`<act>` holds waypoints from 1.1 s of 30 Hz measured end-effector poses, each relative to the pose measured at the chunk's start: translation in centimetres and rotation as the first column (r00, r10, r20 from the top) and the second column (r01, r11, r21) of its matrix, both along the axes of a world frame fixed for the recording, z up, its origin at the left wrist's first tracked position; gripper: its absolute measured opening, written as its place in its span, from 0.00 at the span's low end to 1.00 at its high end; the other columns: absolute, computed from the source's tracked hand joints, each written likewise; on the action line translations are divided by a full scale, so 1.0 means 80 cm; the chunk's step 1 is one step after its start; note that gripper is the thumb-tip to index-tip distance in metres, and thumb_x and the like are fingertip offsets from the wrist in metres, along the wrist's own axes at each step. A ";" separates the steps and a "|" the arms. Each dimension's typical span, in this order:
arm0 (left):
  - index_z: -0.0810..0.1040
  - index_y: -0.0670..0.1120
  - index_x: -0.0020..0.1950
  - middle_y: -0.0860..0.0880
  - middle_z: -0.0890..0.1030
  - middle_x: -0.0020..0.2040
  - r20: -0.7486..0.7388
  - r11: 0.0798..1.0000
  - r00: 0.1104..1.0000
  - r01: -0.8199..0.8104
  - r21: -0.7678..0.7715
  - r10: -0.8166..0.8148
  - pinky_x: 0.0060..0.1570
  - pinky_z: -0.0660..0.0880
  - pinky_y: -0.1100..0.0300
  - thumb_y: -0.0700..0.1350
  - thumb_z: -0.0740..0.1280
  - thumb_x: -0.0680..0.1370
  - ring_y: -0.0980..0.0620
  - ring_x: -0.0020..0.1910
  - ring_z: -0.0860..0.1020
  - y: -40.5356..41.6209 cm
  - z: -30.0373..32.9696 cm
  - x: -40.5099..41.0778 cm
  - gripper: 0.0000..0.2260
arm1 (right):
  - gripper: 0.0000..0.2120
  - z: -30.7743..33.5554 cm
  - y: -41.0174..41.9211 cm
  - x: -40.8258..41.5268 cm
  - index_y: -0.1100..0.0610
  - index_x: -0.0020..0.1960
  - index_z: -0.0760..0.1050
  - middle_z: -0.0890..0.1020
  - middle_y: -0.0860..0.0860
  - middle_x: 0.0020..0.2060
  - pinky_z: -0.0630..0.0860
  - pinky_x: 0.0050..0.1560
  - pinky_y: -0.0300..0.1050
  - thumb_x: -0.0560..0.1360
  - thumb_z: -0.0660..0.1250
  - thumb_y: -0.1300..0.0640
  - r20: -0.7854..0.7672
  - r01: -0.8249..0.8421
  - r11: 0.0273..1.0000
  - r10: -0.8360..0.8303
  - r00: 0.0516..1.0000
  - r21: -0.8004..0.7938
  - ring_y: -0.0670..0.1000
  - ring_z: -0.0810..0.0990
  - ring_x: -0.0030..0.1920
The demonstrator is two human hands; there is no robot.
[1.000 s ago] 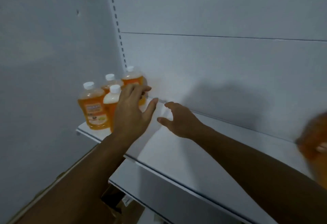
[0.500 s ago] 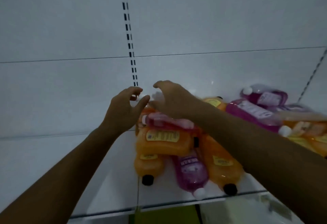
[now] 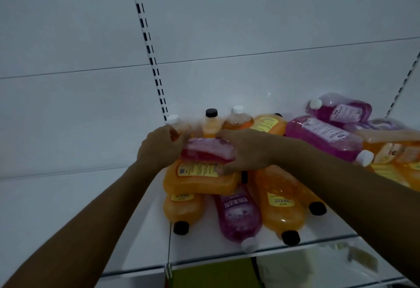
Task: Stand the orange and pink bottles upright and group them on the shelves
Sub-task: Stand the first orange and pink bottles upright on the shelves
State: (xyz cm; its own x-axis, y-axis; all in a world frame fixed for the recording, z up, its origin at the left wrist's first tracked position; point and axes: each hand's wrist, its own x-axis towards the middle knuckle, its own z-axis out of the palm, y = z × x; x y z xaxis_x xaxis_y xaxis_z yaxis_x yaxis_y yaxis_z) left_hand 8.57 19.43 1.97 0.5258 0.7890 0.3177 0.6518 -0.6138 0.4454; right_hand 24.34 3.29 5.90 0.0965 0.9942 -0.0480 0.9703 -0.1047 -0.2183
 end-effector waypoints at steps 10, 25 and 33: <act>0.81 0.42 0.47 0.46 0.82 0.41 0.233 0.984 0.971 0.085 -0.157 -0.047 0.44 0.79 0.52 0.59 0.63 0.78 0.50 0.40 0.80 -0.015 0.006 -0.007 0.20 | 0.29 -0.009 -0.004 -0.012 0.54 0.71 0.64 0.76 0.54 0.62 0.74 0.56 0.50 0.74 0.68 0.45 0.089 -0.062 0.977 0.044 0.995 0.205 0.54 0.75 0.58; 0.75 0.41 0.63 0.42 0.78 0.56 0.761 0.934 0.645 0.225 -0.278 0.071 0.46 0.82 0.48 0.59 0.70 0.73 0.45 0.53 0.80 -0.064 0.054 0.041 0.27 | 0.34 0.006 -0.061 0.019 0.58 0.75 0.60 0.73 0.57 0.65 0.76 0.54 0.47 0.75 0.67 0.45 0.087 -0.052 0.820 0.003 0.996 0.569 0.55 0.75 0.59; 0.73 0.41 0.65 0.39 0.81 0.54 0.921 0.556 0.387 0.757 -0.343 0.042 0.43 0.81 0.50 0.44 0.72 0.75 0.43 0.47 0.84 -0.155 0.115 0.168 0.20 | 0.36 0.008 -0.142 0.070 0.61 0.72 0.64 0.71 0.64 0.66 0.73 0.60 0.57 0.71 0.73 0.47 0.217 0.119 0.645 -0.416 0.883 0.755 0.64 0.72 0.65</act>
State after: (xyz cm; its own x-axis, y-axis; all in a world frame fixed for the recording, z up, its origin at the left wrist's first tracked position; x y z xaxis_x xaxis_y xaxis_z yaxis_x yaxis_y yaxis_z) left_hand 22.02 7.00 11.16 0.6337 0.7243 0.2717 -0.4466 0.0558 0.8930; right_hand 29.91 -8.10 6.58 0.2248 0.6321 0.7415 0.9434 -0.3317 -0.0032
